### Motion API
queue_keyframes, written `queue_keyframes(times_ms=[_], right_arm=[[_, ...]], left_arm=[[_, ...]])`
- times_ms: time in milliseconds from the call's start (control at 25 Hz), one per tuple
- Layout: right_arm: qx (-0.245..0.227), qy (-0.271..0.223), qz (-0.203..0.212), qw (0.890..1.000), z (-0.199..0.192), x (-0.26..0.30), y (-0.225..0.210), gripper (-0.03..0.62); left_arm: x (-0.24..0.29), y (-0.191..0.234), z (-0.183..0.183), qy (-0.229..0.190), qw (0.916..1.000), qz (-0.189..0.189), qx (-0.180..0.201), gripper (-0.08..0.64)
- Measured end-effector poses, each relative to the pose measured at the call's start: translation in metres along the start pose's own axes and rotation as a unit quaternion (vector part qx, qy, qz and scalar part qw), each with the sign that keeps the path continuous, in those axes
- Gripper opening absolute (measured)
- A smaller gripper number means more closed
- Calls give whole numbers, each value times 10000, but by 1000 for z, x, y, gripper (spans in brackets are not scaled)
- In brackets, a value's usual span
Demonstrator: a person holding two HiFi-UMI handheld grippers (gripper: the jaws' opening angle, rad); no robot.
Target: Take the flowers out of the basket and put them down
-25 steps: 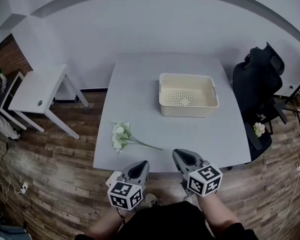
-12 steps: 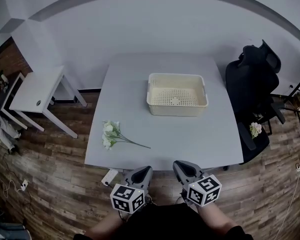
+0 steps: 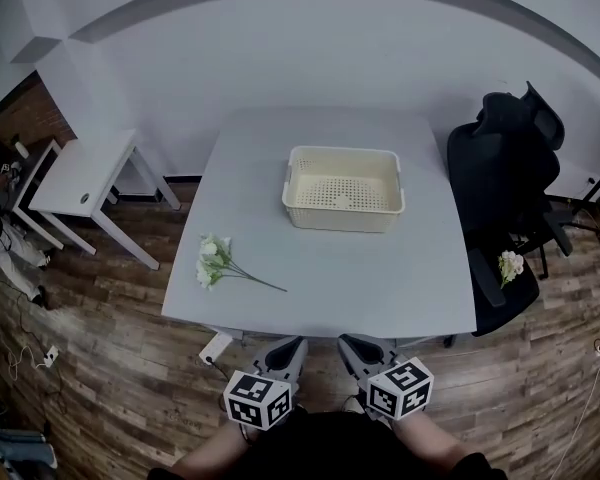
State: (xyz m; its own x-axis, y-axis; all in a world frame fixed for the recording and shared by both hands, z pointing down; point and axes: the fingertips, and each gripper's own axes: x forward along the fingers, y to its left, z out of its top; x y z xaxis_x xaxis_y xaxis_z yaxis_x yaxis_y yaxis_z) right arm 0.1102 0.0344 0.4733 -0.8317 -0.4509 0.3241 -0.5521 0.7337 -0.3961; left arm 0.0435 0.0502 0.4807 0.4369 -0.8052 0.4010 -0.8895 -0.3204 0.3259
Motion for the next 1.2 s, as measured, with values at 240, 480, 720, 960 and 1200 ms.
queue_keyframes(times_ms=[240,480,720,960,1200], right_arm=[[-34,79,134,9999,-10,-17,-8,21],[-27,137,210,9997,-18,-33,-16,21],[-56,159,231,9996,-21,-44,-23,21],[-84,155,286,9994,-23,-49,-22,21],[-101,133,295,9994,-23,-51,-21,21]], left_arm=[[7,-22,-11,13,9999,90,49,6],[12,-39,-20,6,9999,166,13,6],[16,-52,-24,-19,9998,189,12,6],[16,-58,-26,-24,9998,212,19,6],[15,-60,-27,-10,9998,216,-21,6]])
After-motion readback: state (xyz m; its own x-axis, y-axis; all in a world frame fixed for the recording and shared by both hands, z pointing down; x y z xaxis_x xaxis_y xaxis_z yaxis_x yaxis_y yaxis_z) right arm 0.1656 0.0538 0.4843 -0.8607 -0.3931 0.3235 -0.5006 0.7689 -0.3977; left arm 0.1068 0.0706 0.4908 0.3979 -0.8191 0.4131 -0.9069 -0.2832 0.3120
